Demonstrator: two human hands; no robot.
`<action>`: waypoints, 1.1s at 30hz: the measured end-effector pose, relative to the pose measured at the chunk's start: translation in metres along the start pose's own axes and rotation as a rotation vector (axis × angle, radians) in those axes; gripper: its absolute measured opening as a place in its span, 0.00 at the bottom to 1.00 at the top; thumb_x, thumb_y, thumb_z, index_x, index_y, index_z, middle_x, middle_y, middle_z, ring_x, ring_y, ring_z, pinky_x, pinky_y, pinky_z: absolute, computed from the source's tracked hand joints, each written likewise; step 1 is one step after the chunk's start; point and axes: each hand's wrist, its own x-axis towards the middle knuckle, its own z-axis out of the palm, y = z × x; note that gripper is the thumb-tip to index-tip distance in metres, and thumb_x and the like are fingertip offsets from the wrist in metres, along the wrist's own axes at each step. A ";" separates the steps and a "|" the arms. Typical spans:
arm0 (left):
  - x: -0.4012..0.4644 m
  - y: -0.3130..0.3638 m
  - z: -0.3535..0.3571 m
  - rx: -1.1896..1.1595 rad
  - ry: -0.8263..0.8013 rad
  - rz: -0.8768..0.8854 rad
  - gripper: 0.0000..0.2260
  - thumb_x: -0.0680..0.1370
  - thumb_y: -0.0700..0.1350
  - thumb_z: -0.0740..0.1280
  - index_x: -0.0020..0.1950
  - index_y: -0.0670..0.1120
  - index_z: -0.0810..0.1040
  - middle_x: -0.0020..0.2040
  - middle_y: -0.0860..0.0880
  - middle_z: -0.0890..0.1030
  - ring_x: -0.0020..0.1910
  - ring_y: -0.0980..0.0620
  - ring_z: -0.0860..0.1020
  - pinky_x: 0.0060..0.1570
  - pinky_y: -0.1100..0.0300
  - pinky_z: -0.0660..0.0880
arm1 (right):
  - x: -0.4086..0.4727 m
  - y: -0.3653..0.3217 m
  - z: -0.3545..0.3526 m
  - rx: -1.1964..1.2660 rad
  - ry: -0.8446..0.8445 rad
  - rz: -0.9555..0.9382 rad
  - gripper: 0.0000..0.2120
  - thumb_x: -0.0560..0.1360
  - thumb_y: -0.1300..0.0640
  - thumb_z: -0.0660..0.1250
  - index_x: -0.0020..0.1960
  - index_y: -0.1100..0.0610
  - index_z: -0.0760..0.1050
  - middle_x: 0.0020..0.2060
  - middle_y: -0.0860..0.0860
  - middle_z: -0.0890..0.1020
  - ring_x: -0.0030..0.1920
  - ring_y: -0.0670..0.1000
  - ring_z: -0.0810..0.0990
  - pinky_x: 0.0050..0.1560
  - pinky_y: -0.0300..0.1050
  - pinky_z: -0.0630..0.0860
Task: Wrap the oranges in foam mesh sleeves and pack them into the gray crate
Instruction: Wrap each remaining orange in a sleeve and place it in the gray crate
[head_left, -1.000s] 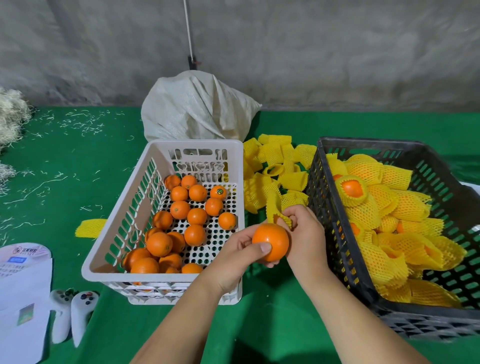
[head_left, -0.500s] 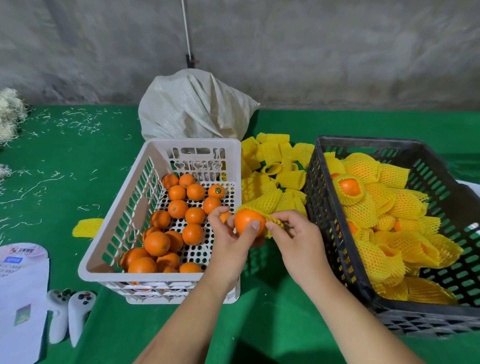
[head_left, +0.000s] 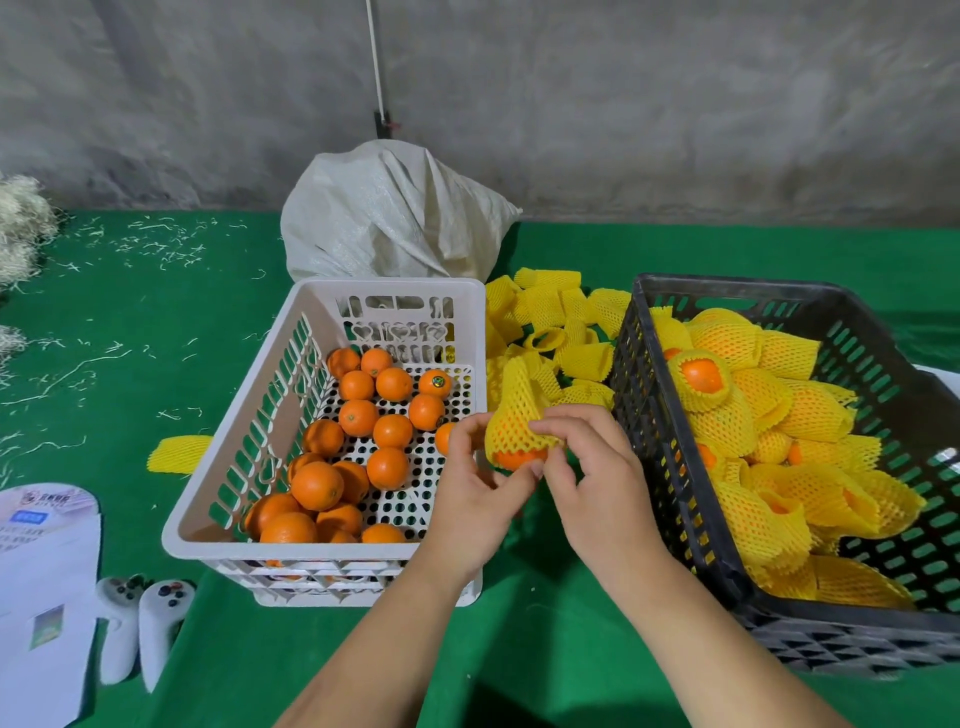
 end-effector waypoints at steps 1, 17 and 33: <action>0.000 0.000 0.002 -0.002 0.033 0.007 0.22 0.76 0.44 0.75 0.66 0.50 0.71 0.45 0.49 0.81 0.31 0.55 0.74 0.29 0.63 0.71 | 0.001 -0.001 -0.002 -0.018 0.029 -0.063 0.10 0.78 0.67 0.66 0.54 0.58 0.83 0.55 0.49 0.79 0.58 0.52 0.79 0.58 0.46 0.78; 0.001 0.003 -0.006 0.007 0.035 0.070 0.22 0.81 0.53 0.71 0.75 0.53 0.73 0.63 0.49 0.83 0.61 0.51 0.82 0.55 0.62 0.79 | -0.008 0.006 0.012 0.009 0.056 -0.052 0.23 0.79 0.70 0.64 0.73 0.58 0.75 0.53 0.47 0.73 0.51 0.43 0.75 0.53 0.34 0.73; -0.003 -0.011 -0.002 0.365 -0.119 0.212 0.37 0.79 0.31 0.71 0.76 0.62 0.59 0.67 0.63 0.75 0.69 0.56 0.76 0.63 0.67 0.74 | 0.013 -0.016 0.016 0.623 -0.167 0.639 0.25 0.67 0.40 0.77 0.61 0.38 0.73 0.51 0.37 0.83 0.51 0.37 0.83 0.48 0.35 0.80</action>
